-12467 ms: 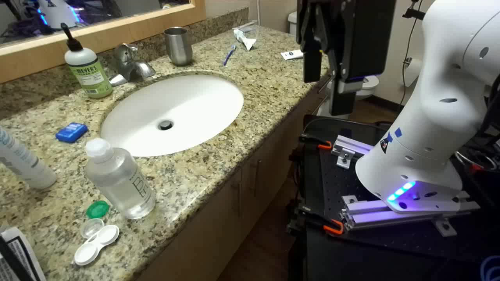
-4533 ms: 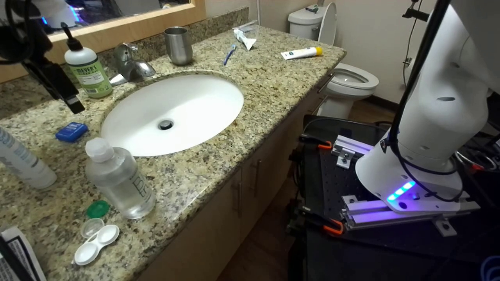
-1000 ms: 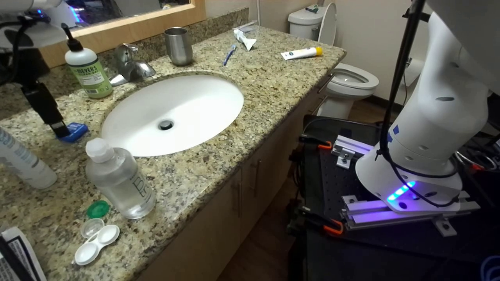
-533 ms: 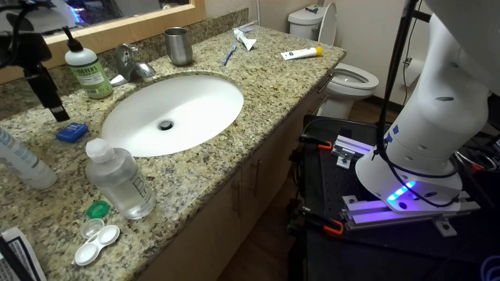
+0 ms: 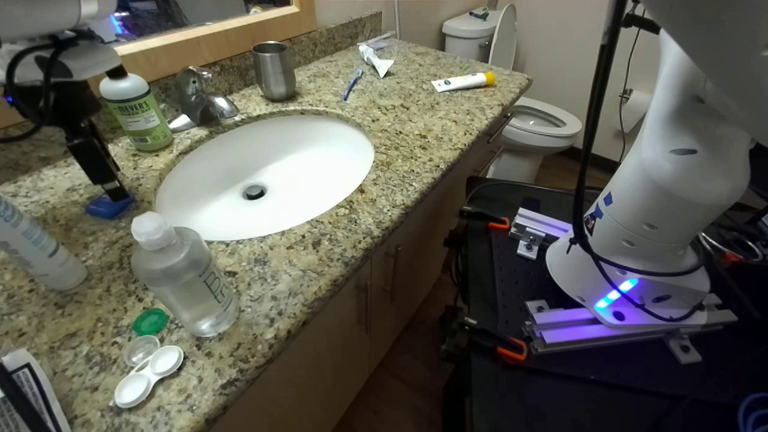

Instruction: Move the dental floss to the right side of the sink

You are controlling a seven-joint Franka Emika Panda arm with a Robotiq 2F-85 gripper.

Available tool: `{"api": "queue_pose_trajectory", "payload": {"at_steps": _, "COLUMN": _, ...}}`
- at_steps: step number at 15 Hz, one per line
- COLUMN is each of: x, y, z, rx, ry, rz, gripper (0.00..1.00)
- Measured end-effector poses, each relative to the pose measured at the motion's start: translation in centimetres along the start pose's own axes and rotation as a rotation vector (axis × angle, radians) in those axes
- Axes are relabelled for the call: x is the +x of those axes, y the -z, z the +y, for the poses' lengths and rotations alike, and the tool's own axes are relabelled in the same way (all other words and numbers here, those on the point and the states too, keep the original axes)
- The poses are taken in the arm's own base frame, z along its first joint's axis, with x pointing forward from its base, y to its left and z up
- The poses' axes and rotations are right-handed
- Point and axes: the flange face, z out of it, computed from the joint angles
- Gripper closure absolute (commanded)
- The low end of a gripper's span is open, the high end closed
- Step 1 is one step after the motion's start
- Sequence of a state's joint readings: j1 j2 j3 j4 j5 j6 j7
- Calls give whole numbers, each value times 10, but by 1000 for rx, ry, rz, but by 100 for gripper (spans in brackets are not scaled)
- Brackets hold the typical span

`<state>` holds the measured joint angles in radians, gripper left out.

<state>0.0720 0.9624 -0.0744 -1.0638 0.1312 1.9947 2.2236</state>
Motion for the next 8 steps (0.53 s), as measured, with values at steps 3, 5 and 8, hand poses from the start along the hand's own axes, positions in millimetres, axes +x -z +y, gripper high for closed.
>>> {"api": "queue_pose_trajectory", "payload": {"at_steps": 3, "x": -2, "y": -1, "z": 2, "rx": -2, "ry": 3, "rz": -1, "gripper": 0}}
{"api": "queue_pose_trajectory", "payload": {"at_steps": 5, "x": -6, "y": -3, "z": 6, "rx": -7, "ry": 14, "rz": 1, "gripper": 0}}
{"api": "queue_pose_trajectory", "payload": {"at_steps": 8, "x": -11, "y": -10, "z": 13, "rx": -11, "ry": 36, "rz": 15, "gripper": 0}}
